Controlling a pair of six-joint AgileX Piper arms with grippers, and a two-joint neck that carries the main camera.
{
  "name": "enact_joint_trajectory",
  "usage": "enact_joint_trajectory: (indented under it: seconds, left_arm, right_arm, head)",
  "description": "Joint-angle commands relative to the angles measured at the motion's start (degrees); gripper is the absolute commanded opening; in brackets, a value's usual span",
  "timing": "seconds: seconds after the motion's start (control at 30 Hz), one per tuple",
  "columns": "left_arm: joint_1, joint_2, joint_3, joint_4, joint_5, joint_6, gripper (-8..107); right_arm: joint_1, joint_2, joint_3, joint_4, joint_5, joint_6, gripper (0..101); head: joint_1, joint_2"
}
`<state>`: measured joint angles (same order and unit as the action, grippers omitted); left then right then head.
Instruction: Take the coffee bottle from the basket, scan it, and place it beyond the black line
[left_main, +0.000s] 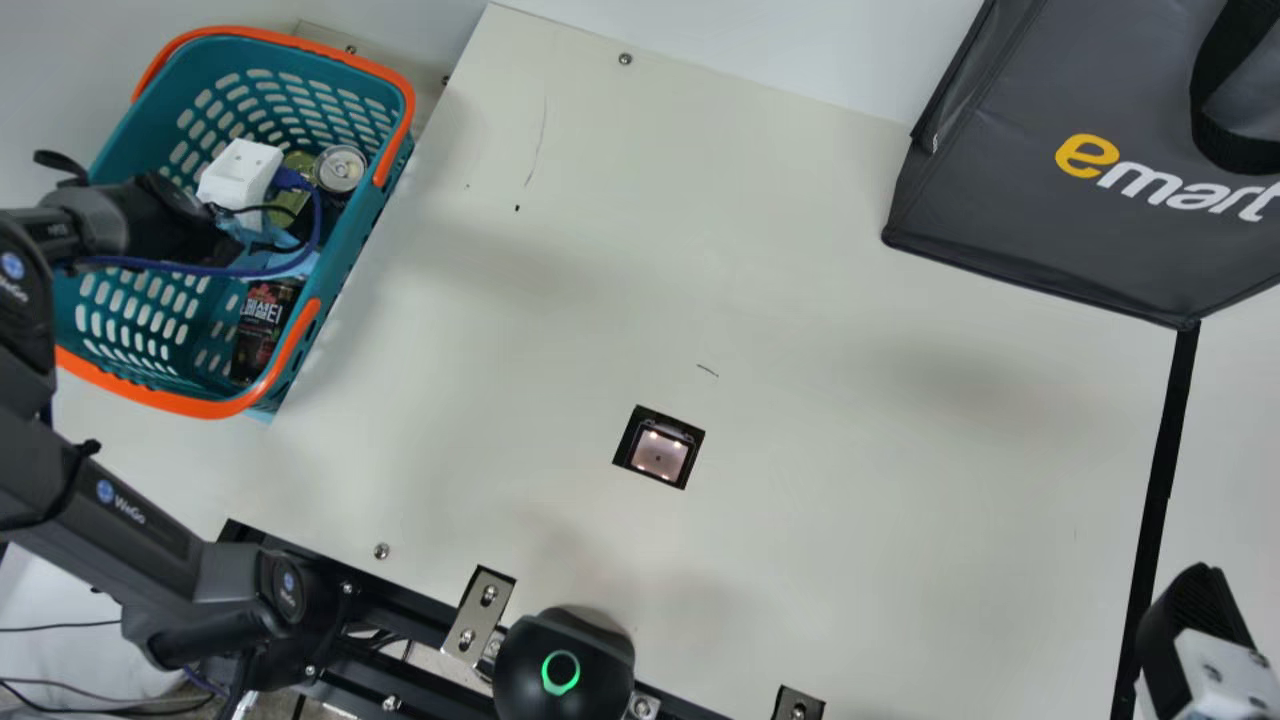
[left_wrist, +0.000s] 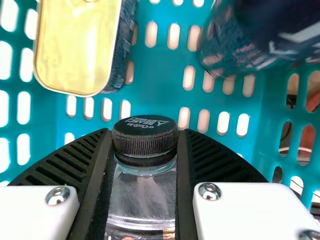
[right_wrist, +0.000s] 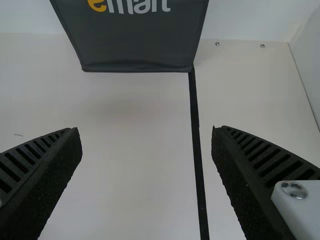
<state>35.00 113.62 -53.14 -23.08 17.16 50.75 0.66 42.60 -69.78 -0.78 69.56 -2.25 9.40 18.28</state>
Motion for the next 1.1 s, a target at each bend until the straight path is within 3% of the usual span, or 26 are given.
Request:
enact_joint_trajectory:
  seconds: [0.0,1.07]
  left_arm:
    - [0.20,-0.59,-0.08,0.01,0.43,-0.10,10]
    - [4.31,-17.27,5.56,0.65,10.21,-1.07,10]
  right_arm:
    - [0.00,0.00,0.00,0.00,0.00,0.00,91]
    - [0.00,0.00,0.00,0.00,0.00,0.00,91]
  head:
    - [-1.48,0.14]
    - [-1.48,0.14]
